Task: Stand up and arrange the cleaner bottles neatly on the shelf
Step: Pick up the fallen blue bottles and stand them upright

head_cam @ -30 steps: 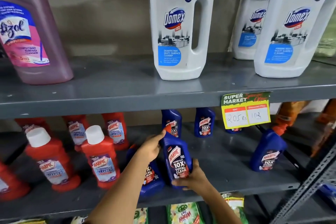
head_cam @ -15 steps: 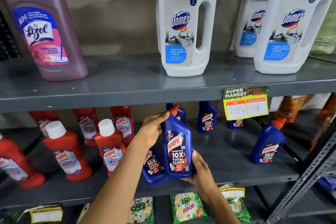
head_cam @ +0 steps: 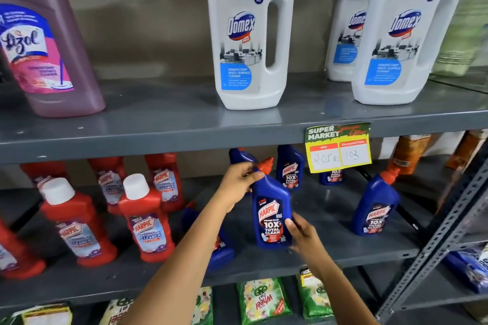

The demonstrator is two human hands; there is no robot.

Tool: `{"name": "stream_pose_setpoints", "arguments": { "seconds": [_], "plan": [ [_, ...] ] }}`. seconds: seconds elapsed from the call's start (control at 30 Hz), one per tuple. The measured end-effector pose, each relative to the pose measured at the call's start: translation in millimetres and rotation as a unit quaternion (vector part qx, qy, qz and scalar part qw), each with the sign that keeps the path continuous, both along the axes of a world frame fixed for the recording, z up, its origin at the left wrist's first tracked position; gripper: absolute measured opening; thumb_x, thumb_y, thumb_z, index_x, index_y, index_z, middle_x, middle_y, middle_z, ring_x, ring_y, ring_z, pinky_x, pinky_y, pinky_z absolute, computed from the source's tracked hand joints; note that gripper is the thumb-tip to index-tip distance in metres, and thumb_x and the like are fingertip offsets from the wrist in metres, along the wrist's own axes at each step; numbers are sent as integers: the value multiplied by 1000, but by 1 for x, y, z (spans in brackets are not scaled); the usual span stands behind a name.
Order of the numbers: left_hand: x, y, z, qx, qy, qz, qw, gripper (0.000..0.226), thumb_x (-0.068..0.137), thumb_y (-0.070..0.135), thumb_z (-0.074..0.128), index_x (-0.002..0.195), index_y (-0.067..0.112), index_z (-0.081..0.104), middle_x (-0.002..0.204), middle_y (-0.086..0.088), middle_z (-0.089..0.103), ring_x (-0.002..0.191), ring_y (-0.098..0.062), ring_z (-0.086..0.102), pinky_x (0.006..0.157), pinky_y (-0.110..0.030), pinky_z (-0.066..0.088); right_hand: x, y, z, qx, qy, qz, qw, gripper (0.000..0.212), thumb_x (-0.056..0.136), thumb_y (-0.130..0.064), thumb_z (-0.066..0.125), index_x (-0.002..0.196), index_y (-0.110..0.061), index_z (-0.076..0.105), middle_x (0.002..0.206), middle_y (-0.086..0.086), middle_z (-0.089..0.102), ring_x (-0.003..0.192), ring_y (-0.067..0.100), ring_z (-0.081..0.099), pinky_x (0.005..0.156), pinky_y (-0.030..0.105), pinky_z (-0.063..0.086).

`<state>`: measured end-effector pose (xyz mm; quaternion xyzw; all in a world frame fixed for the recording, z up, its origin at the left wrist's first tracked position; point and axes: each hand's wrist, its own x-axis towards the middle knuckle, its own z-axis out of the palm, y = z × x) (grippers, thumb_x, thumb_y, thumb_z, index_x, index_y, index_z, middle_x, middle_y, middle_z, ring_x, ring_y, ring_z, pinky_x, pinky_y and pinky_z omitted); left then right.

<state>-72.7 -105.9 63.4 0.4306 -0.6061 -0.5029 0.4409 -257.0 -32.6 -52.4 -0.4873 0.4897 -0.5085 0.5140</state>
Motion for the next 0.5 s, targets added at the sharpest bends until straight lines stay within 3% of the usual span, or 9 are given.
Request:
{"name": "stream_pose_setpoints", "arguments": {
  "seconds": [0.03,0.1,0.17,0.23,0.3,0.5],
  "plan": [
    [-11,-1,-3,-10,-9,6,1000,15,86,16,63,95,27,67,91,11,72,91,-9,69,77,-25,56,-11,-4,-1,-5,8,-5,1000,24,96,-20,51,118,-20,61,96,-9,77,90,8,72,68,29,60],
    [-36,-4,-7,-31,-22,29,999,18,85,18,64,103,24,65,93,17,66,94,-8,63,80,-21,52,-32,-13,-2,-10,18,-14,1000,23,97,-18,49,114,-24,62,97,-9,77,91,7,71,68,21,58],
    [-58,-6,-11,-52,-44,47,997,18,85,20,64,103,24,63,97,17,64,95,-7,60,79,-19,50,-50,-22,-5,-16,21,-36,999,26,98,-15,47,119,-22,60,106,-1,74,98,16,69,77,26,59],
    [-77,-7,-14,-62,-72,64,993,32,86,20,63,117,14,59,113,7,64,105,-13,59,90,-30,49,-65,-30,-11,-22,27,-59,998,33,98,-13,45,131,-11,51,118,12,67,108,26,64,93,42,55],
    [-93,-8,-18,-84,-78,70,991,32,87,18,62,118,11,59,121,-4,65,112,-19,59,95,-36,49,-77,-34,-17,-24,21,-77,997,37,98,-13,46,135,-9,46,123,14,64,112,29,62,98,46,50],
    [-125,-4,-30,-89,-27,63,994,36,87,10,62,122,12,57,127,-7,63,113,-14,55,98,-34,45,-94,-37,-36,-27,31,-118,992,36,97,-9,45,133,-6,46,110,-1,66,93,2,67,72,15,56]
  ]
}}
